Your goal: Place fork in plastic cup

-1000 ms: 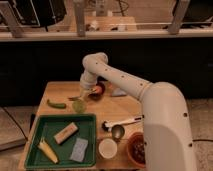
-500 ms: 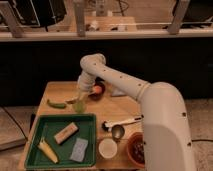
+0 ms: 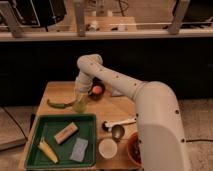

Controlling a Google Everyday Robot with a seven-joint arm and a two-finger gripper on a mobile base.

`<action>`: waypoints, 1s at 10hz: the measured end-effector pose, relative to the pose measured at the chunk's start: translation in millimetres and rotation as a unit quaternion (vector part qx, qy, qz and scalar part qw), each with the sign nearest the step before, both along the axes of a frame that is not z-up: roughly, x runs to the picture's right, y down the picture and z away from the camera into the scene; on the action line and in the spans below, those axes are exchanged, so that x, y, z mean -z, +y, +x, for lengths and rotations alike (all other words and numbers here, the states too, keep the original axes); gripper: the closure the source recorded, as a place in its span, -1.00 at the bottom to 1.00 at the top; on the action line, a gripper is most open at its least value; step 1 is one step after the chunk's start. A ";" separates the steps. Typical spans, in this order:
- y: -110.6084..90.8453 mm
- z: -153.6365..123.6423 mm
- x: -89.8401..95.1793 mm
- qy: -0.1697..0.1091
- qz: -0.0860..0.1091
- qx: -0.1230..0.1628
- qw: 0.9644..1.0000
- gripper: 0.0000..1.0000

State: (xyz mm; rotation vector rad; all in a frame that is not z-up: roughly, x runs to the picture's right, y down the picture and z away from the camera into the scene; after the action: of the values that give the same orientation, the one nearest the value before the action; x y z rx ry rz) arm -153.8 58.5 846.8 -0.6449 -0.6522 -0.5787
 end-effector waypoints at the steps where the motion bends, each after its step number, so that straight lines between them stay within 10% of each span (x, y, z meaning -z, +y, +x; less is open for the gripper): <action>1: 0.2 0.6 -0.2 -0.002 -0.001 0.003 1.000 0.93; 5: 3.4 1.8 1.5 -0.011 -0.013 0.023 1.000 0.85; 10: 5.9 3.1 1.7 -0.020 -0.026 0.025 0.999 -0.13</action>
State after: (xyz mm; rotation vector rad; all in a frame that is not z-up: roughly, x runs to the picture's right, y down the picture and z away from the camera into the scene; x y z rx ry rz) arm -150.7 64.5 845.1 -0.7016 -0.6909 -0.6248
